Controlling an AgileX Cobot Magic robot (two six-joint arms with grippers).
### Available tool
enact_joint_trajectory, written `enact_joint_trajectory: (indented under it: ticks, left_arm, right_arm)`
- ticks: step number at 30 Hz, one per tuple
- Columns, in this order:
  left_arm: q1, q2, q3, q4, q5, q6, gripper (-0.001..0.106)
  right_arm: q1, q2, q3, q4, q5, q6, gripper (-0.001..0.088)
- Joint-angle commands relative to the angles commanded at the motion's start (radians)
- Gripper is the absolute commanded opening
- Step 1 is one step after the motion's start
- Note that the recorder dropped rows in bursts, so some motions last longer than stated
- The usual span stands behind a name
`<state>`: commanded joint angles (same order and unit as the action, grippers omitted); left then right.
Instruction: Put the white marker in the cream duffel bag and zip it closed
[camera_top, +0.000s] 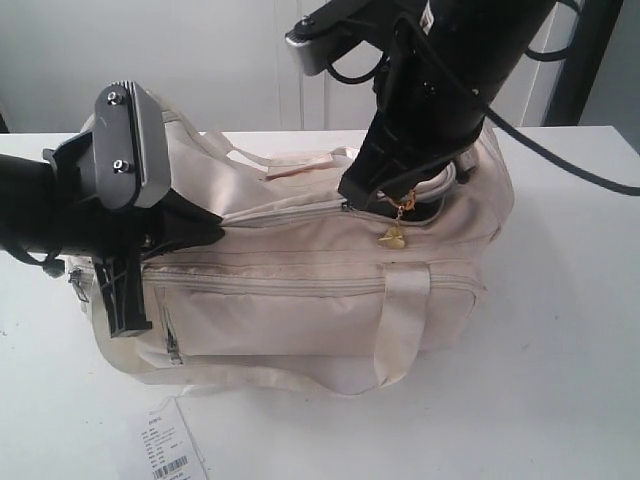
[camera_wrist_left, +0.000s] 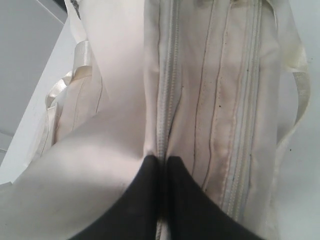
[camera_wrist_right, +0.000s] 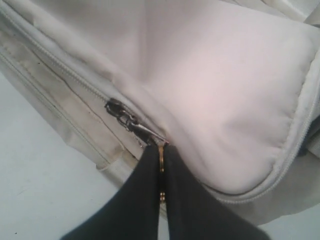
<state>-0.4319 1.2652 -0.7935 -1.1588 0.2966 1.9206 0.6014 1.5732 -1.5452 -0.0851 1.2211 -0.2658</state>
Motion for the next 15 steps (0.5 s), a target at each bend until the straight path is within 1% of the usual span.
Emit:
enact_joint_trajectory:
  ticks: [9, 12, 15]
  left_arm:
    - [0.0, 0.0, 0.0, 0.0, 0.002, -0.011, 0.0]
    - [0.0, 0.0, 0.0, 0.002, 0.002, -0.014, 0.0]
    - [0.0, 0.0, 0.0, 0.004, -0.001, -0.014, 0.0]
  right_arm:
    - [-0.005, -0.001, 0.0, -0.002, 0.0, 0.0, 0.0]
    - [-0.016, -0.001, 0.0, -0.002, 0.0, 0.0, 0.0]
    - [-0.034, -0.014, 0.027, -0.002, 0.0, 0.0, 0.0]
